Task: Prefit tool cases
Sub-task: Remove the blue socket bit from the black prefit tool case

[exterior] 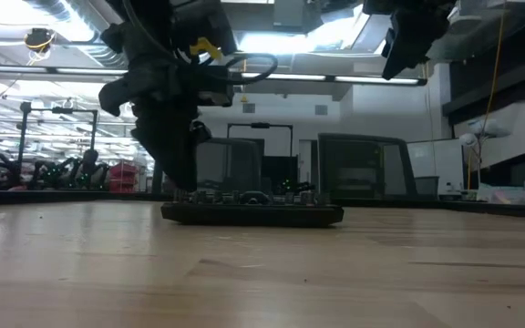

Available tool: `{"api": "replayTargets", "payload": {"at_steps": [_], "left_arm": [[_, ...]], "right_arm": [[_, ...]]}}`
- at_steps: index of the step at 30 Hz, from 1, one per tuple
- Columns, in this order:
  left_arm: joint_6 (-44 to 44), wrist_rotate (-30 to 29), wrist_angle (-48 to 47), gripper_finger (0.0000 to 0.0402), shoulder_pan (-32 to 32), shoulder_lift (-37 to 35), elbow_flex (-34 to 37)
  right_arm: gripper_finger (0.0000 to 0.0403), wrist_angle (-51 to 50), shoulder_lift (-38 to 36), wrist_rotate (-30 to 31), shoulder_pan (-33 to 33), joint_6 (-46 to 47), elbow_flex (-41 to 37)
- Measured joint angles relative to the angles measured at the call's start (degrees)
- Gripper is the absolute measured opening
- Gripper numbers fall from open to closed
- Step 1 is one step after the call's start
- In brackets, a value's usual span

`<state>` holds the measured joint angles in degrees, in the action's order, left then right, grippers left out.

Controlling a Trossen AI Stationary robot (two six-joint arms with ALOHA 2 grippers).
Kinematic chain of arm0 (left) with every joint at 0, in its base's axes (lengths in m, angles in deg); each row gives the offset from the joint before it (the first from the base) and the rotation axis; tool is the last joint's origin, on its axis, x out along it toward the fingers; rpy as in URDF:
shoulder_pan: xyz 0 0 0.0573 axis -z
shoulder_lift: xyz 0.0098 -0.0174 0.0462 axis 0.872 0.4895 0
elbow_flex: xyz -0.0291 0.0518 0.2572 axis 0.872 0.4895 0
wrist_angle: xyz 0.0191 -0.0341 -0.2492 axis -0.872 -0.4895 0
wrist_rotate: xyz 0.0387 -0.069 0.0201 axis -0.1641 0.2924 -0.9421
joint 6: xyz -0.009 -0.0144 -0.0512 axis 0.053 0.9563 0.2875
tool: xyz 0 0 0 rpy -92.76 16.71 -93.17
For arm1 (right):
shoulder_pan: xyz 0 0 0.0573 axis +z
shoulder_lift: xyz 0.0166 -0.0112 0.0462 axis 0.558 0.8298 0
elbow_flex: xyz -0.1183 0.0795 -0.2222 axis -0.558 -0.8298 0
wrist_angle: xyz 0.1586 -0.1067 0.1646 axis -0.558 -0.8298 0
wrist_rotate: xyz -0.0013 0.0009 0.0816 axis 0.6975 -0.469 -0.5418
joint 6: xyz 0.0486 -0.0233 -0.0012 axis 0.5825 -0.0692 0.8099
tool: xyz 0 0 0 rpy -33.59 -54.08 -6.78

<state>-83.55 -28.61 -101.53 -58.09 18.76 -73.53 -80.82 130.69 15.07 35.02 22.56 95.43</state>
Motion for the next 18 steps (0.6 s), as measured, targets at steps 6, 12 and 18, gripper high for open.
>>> {"api": "replayTargets", "payload": {"at_steps": [6, 12, 18], "left_arm": [[-0.33, 0.02, 0.1, 0.008, 0.17, 0.96, 0.01], [-0.55, 0.28, 2.11, 0.008, 0.14, 2.73, -0.05], [-0.33, -0.64, 2.12, 0.0053, 0.41, 3.19, -0.13]], "right_arm": [[0.0003, -0.01, -0.01, 0.02, 0.0, -0.02, -0.01], [0.0003, -0.04, 0.02, 0.04, 0.0, 0.0, -0.02], [0.0003, -0.09, -0.01, 0.02, 0.0, 0.0, -0.02]]}}
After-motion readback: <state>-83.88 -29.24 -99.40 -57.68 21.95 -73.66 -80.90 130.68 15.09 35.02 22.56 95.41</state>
